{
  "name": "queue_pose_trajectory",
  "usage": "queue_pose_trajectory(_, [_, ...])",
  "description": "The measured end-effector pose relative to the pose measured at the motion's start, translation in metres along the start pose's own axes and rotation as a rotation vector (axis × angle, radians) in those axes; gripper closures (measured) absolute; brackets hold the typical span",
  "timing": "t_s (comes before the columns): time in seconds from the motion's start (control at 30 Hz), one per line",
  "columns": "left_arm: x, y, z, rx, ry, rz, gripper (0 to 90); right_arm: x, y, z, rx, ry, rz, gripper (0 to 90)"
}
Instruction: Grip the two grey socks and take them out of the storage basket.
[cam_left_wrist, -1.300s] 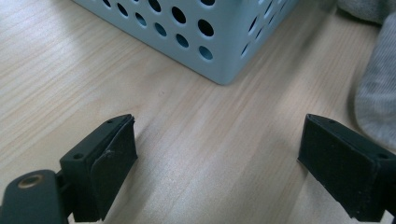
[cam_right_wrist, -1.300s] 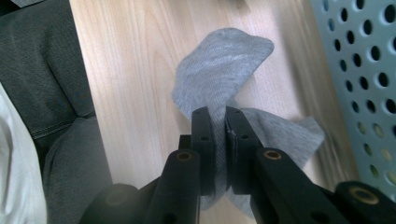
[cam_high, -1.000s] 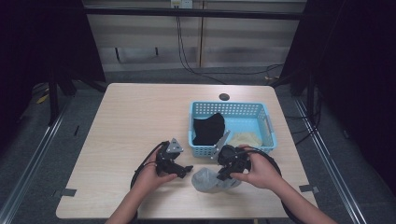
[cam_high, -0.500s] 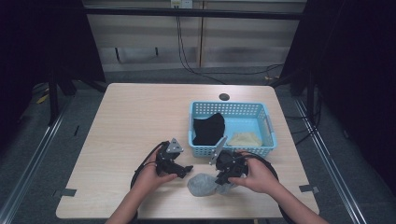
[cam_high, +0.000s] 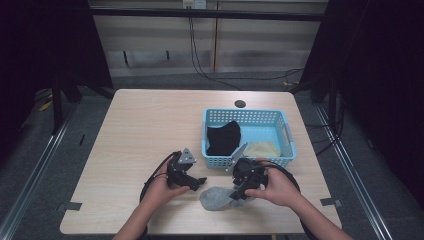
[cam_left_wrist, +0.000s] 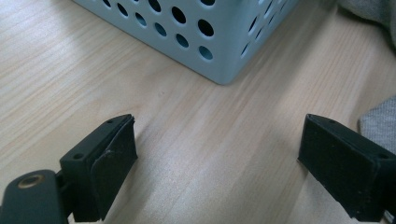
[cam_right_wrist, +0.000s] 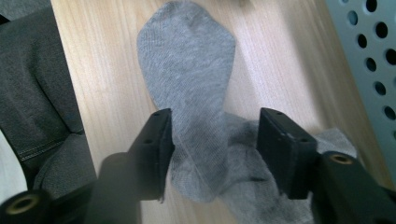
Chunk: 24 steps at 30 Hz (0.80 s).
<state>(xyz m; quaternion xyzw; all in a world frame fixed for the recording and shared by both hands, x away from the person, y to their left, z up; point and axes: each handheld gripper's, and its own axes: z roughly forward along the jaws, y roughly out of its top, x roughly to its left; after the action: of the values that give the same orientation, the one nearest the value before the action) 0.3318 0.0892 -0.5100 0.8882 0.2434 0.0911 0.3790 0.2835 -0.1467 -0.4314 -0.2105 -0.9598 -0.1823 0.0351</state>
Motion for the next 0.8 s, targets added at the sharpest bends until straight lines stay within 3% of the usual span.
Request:
queue_pose_trajectory(0.13, [0.000,0.000,0.000,0.000,-0.002,-0.001,10.5,-0.001,-0.001,-0.001,-0.017,-0.020,0.024,32.3])
queue_pose_trajectory(0.3, [0.000,0.000,0.000,0.001,0.000,-0.001,10.5,-0.002,0.000,-0.003,-0.026,-0.026,0.027,27.3])
queue_pose_trajectory(0.8, [0.000,0.000,0.000,0.001,-0.001,-0.004,10.5,-0.002,-0.013,-0.020,-0.070,-0.034,0.045,24.8])
